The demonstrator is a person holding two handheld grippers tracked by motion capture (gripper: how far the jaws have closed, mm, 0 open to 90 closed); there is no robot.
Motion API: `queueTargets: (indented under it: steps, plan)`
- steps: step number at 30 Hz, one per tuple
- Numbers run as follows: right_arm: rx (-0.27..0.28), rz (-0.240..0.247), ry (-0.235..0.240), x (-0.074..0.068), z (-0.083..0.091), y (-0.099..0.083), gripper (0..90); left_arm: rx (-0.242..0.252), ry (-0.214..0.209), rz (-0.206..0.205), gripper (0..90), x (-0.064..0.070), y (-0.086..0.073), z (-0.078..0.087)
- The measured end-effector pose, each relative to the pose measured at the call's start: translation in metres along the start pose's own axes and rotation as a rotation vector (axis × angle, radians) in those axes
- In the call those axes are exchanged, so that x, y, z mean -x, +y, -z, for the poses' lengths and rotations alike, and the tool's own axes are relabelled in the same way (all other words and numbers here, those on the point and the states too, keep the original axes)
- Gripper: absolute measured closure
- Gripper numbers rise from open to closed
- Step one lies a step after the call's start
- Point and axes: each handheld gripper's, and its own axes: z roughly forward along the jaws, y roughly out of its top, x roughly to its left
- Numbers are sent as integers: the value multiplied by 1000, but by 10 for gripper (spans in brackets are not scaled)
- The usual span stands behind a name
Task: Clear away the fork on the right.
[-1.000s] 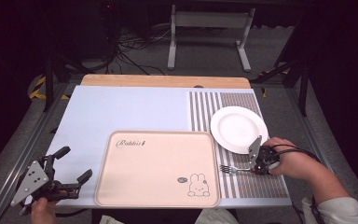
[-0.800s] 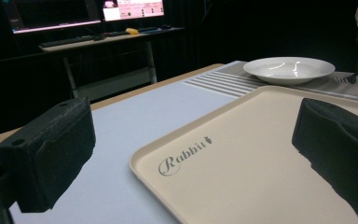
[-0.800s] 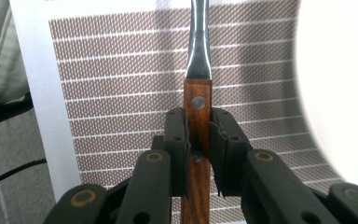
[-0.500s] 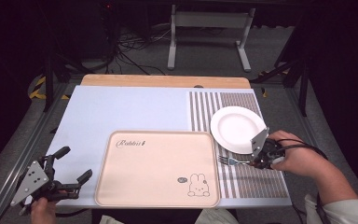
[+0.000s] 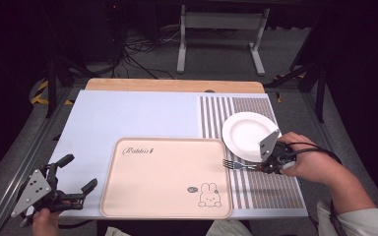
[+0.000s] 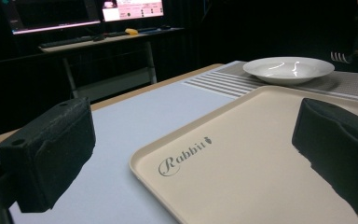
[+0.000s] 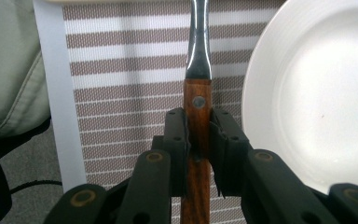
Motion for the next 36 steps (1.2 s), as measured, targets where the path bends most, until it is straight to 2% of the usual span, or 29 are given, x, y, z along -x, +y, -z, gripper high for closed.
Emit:
queueTargets:
  steps: [17,22,27,36]
  plan:
    - [25,40,-9,3,4,48,780,4,-3,2,2,0,0,1]
    - [47,67,-5,3,5,63,780,4,-4,1,2,0,0,1]
    - [68,61,-3,2,4,76,780,8,-3,1,2,-1,1,1]
    - [102,79,12,2,1,97,780,8,-4,2,2,-1,1,1]
